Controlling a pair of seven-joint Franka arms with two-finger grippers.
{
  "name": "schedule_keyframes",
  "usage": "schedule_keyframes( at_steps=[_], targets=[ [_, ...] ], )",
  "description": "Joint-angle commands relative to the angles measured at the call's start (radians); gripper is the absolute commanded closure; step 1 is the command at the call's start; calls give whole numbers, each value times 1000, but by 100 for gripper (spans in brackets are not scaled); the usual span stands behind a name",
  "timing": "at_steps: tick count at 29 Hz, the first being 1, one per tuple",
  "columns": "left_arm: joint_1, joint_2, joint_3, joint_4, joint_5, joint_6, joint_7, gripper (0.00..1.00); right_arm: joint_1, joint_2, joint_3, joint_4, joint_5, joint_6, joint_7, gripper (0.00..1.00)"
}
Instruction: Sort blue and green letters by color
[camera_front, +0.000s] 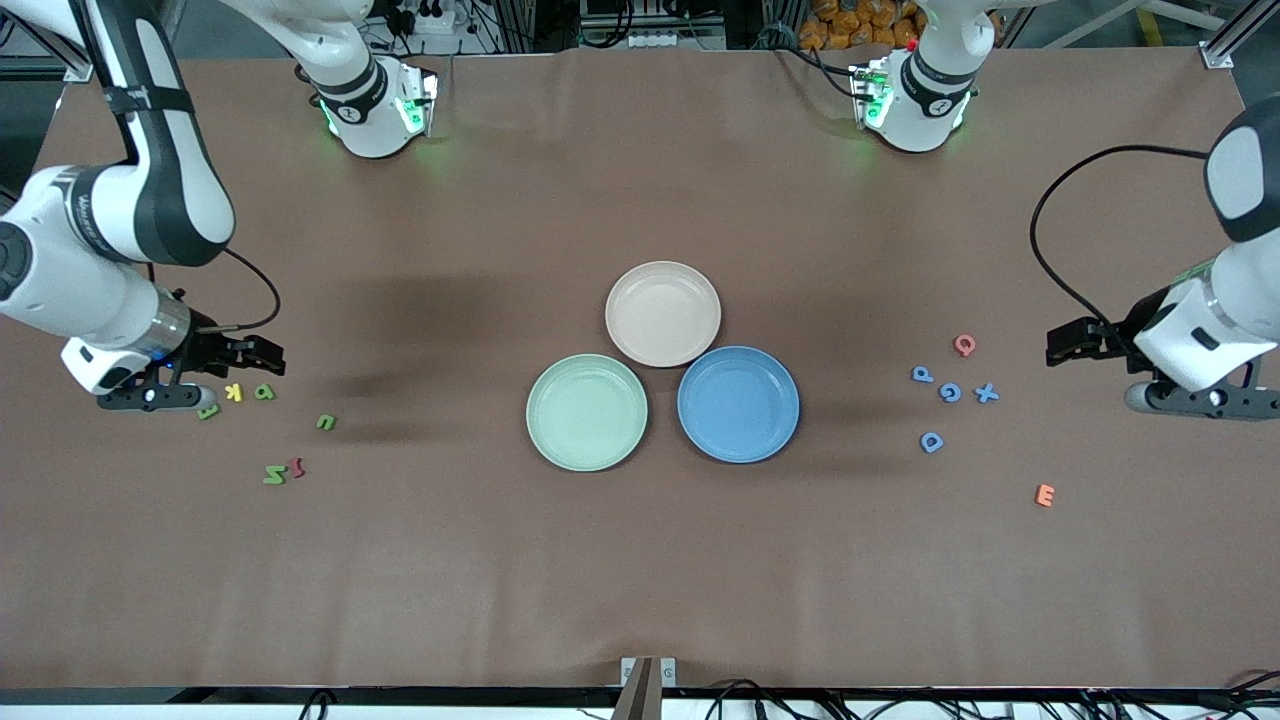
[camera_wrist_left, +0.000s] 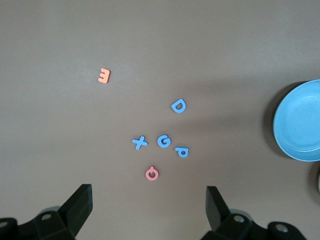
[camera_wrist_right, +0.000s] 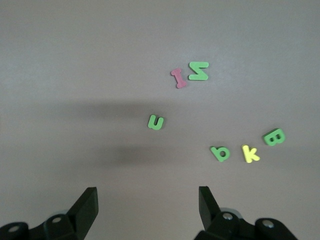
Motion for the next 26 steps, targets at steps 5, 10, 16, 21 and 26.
schedule_keyframes(
  at_steps=[5,10,16,21,26],
  targets=[
    [4,-32,-3,-34,-5,13,-20,32,65,-10,62,57,-13,-66,167,100],
    [4,-30,-3,-32,-5,13,-20,42,105,9,106,98,-12,-69,283,100],
    [4,-30,-3,-32,-5,13,-20,53,159,38,145,156,-12,-82,438,100],
    [4,-30,-3,-32,-5,13,-31,59,235,94,151,259,-12,-124,555,100],
    [3,-30,-3,-31,-5,13,-35,64,312,162,151,368,-12,-155,678,100]
  ],
)
